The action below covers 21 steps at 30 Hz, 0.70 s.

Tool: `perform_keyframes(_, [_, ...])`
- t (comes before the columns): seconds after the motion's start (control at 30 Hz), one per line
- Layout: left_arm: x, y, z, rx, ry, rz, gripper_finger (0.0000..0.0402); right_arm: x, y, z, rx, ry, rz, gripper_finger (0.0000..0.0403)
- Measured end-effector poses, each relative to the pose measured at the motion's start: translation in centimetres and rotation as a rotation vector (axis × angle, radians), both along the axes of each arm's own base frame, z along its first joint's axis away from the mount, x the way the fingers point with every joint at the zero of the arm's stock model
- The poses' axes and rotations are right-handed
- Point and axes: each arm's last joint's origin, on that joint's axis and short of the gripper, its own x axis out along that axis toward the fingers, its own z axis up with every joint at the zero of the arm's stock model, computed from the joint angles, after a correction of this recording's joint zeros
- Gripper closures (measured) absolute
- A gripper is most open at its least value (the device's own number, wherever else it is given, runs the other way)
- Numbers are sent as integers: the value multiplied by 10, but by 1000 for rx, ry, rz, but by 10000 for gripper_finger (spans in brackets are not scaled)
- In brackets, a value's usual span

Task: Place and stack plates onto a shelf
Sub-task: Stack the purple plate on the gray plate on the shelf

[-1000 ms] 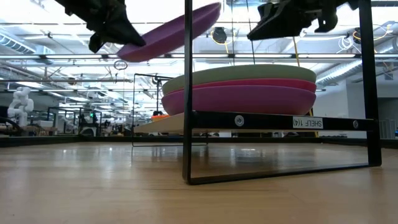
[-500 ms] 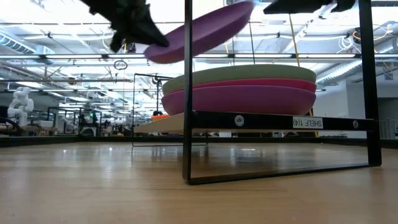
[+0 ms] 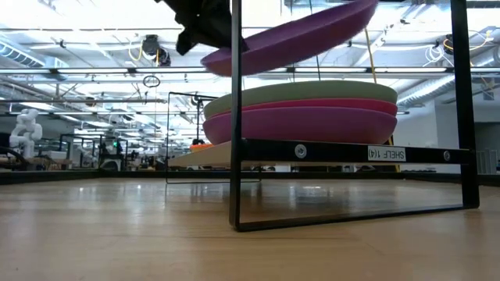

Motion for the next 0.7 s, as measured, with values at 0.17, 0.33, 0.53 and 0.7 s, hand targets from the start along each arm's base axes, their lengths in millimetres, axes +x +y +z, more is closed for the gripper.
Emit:
perform_keyframes(0.17, [10, 9, -3, -34, 9, -14, 378, 0, 0, 0, -1, 2, 1, 403])
perform_keyframes(0.33, [16, 11, -19, -47, 80, -19, 375, 0, 0, -1, 6, 8, 0, 403])
perform_keyframes(0.53, [20, 10, -33, -40, 136, -21, 373, -1, 0, -3, 15, 26, -4, 403])
perform_keyframes(0.7, [23, 10, -35, -42, 128, -21, 372, -1, 0, -3, 34, 30, -10, 403])
